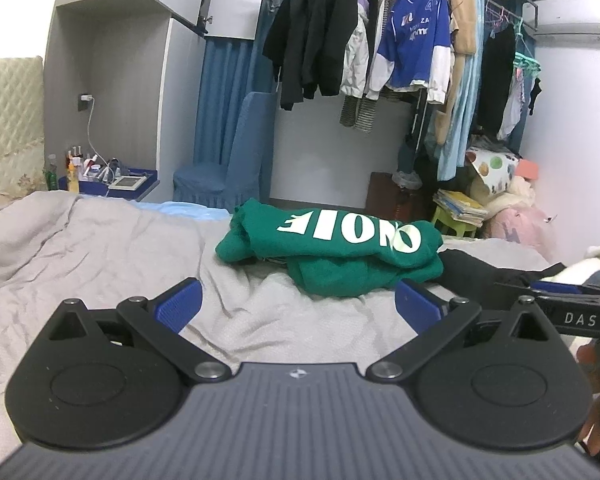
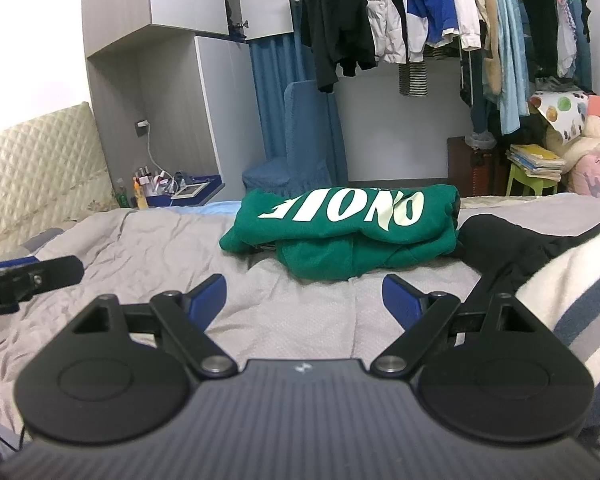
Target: Fold large clothes
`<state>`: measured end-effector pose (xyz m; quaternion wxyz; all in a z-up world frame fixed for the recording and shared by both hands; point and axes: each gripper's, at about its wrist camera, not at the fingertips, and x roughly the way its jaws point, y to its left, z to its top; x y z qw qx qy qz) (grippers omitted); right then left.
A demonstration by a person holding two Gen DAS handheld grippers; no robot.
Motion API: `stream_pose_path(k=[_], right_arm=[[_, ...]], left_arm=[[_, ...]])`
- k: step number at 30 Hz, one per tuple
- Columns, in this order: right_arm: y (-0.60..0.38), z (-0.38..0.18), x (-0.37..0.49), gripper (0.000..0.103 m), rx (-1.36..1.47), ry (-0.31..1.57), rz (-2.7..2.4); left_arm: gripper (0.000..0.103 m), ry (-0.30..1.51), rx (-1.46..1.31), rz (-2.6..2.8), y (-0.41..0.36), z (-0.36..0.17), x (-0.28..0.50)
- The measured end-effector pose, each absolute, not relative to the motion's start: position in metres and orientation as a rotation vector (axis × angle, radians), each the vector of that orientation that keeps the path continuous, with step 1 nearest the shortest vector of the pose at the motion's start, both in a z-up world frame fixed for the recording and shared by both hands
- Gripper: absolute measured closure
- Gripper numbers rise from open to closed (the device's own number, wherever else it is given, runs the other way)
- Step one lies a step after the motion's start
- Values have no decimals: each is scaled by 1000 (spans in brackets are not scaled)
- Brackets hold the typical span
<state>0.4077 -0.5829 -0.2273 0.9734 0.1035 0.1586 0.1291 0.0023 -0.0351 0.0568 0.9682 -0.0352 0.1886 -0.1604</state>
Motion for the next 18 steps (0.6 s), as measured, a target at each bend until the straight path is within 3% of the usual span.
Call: stream_pose_path(k=[18], right_arm=[[-583, -230, 406, 17, 206, 322, 224]], left_arm=[[0, 375, -45, -315, -38, 54, 1]])
